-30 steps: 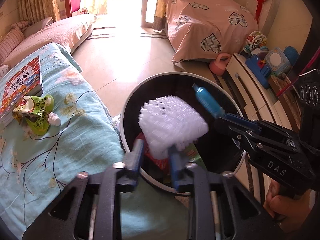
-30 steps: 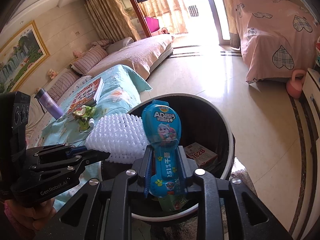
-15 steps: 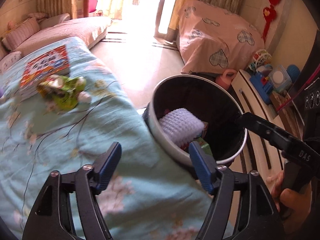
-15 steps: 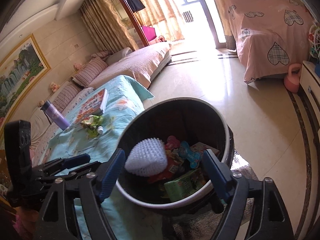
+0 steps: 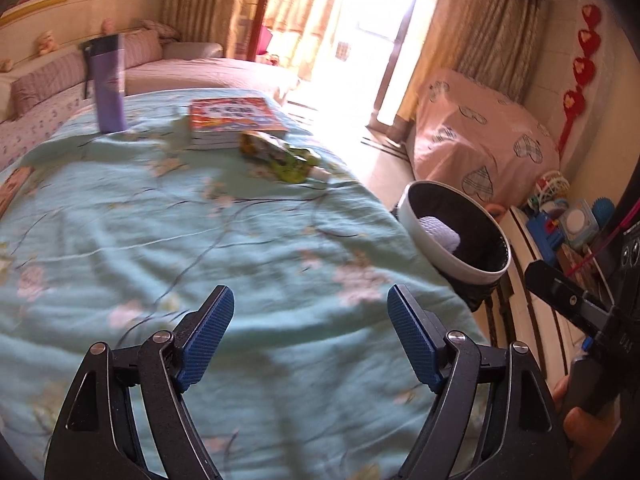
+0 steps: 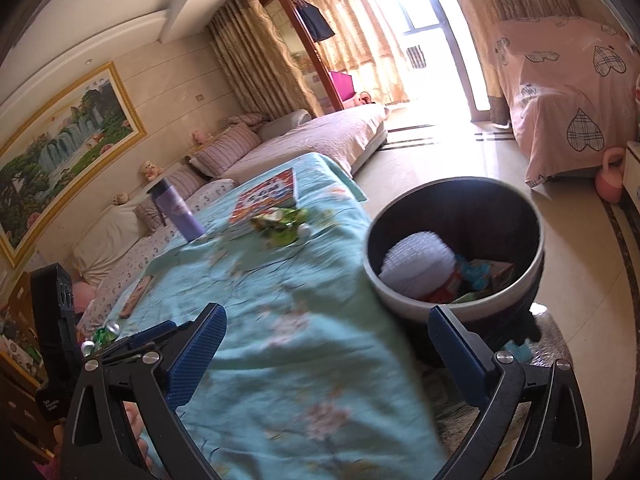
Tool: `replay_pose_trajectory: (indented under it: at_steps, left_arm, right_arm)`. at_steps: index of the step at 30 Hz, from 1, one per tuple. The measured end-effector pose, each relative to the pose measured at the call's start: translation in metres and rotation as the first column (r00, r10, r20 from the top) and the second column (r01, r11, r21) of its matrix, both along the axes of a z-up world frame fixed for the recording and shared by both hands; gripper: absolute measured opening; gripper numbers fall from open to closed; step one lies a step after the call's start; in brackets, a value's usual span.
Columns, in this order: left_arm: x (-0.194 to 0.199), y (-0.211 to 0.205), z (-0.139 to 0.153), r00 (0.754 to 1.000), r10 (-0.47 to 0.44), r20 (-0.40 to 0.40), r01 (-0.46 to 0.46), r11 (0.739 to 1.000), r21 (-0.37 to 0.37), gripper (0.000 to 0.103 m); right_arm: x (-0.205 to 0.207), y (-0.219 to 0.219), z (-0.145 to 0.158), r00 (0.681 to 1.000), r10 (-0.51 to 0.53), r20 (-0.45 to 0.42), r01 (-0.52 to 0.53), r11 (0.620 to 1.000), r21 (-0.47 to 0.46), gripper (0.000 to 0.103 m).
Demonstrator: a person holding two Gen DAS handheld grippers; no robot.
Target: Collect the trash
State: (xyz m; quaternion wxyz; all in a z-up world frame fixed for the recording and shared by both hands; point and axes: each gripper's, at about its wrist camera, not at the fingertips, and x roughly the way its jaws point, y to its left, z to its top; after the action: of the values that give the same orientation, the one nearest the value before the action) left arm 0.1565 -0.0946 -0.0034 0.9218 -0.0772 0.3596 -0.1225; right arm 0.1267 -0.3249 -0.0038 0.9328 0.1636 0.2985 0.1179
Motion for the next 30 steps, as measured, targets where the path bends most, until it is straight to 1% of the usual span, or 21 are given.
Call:
replay_pose_trajectory:
  at_steps: [2, 4, 6, 7, 8, 9, 10, 11, 12, 14, 17, 20, 23, 27, 30]
  left_arm:
    - [-0.010, 0.015, 0.001, 1.000, 0.027, 0.015, -0.027, 1.000, -0.012, 0.082]
    - [-0.022, 0.027, 0.008, 0.998, 0.038, 0.046, -0.037, 0.999, -0.016, 0.082]
    - [-0.035, 0.033, 0.018, 0.994, 0.046, 0.097, -0.045, 0.999, -0.009, 0.082]
    - [-0.042, 0.036, 0.024, 0.990, 0.054, 0.129, -0.054, 0.999, -0.006, 0.083]
    - [-0.049, 0.038, 0.029, 0.985, 0.070, 0.160, -0.070, 0.998, -0.004, 0.091]
    - [-0.059, 0.043, 0.033, 0.973, 0.107, 0.202, -0.110, 0.994, 0.000, 0.101]
    - [-0.065, 0.046, 0.035, 0.962, 0.141, 0.234, -0.145, 0.989, 0.002, 0.103]
    - [-0.077, 0.050, 0.035, 0.938, 0.192, 0.288, -0.202, 0.979, 0.007, 0.103]
    - [-0.086, 0.052, 0.032, 0.919, 0.221, 0.326, -0.239, 0.971, 0.016, 0.103]
    - [-0.100, 0.055, 0.025, 0.894, 0.244, 0.377, -0.284, 0.957, 0.055, 0.103]
    - [-0.111, 0.060, 0.013, 0.878, 0.262, 0.402, -0.320, 0.943, 0.086, 0.103]
    - [-0.117, 0.063, 0.001, 0.877, 0.267, 0.399, -0.333, 0.937, 0.106, 0.103]
    - [-0.125, 0.066, -0.008, 0.874, 0.267, 0.406, -0.348, 0.927, 0.139, 0.103]
    - [-0.131, 0.066, -0.013, 0.875, 0.266, 0.406, -0.354, 0.922, 0.159, 0.103]
    - [-0.132, 0.068, -0.013, 0.873, 0.268, 0.407, -0.357, 0.920, 0.161, 0.103]
  right_arm:
    - [-0.005, 0.012, -0.001, 1.000, 0.011, 0.000, -0.011, 1.000, -0.011, 0.102]
    - [-0.011, 0.025, 0.003, 1.000, 0.022, 0.013, -0.022, 0.999, -0.039, 0.102]
    - [-0.019, 0.036, 0.018, 0.997, 0.036, 0.071, -0.031, 0.996, -0.080, 0.102]
    - [-0.027, 0.040, 0.030, 0.991, 0.035, 0.128, -0.022, 0.995, -0.102, 0.102]
    - [-0.036, 0.043, 0.039, 0.981, 0.031, 0.190, -0.009, 0.993, -0.114, 0.102]
    - [-0.045, 0.047, 0.046, 0.968, 0.023, 0.251, 0.008, 0.993, -0.122, 0.103]
    - [-0.052, 0.049, 0.050, 0.952, 0.015, 0.306, 0.026, 0.991, -0.128, 0.103]
    - [-0.057, 0.052, 0.051, 0.938, 0.003, 0.347, 0.049, 0.989, -0.141, 0.103]
    - [-0.060, 0.055, 0.049, 0.932, -0.010, 0.363, 0.070, 0.986, -0.152, 0.103]
    - [-0.060, 0.060, 0.038, 0.934, -0.024, 0.357, 0.084, 0.985, -0.153, 0.103]
    - [-0.058, 0.070, 0.013, 0.946, -0.006, 0.324, 0.057, 0.987, -0.150, 0.103]
    - [-0.061, 0.082, -0.005, 0.948, -0.014, 0.318, 0.080, 0.978, -0.195, 0.103]
    - [-0.068, 0.091, -0.014, 0.940, -0.008, 0.340, 0.092, 0.969, -0.231, 0.103]
    - [-0.076, 0.100, -0.013, 0.931, 0.005, 0.365, 0.099, 0.959, -0.266, 0.103]
    - [-0.077, 0.101, -0.010, 0.931, 0.006, 0.365, 0.100, 0.957, -0.273, 0.103]
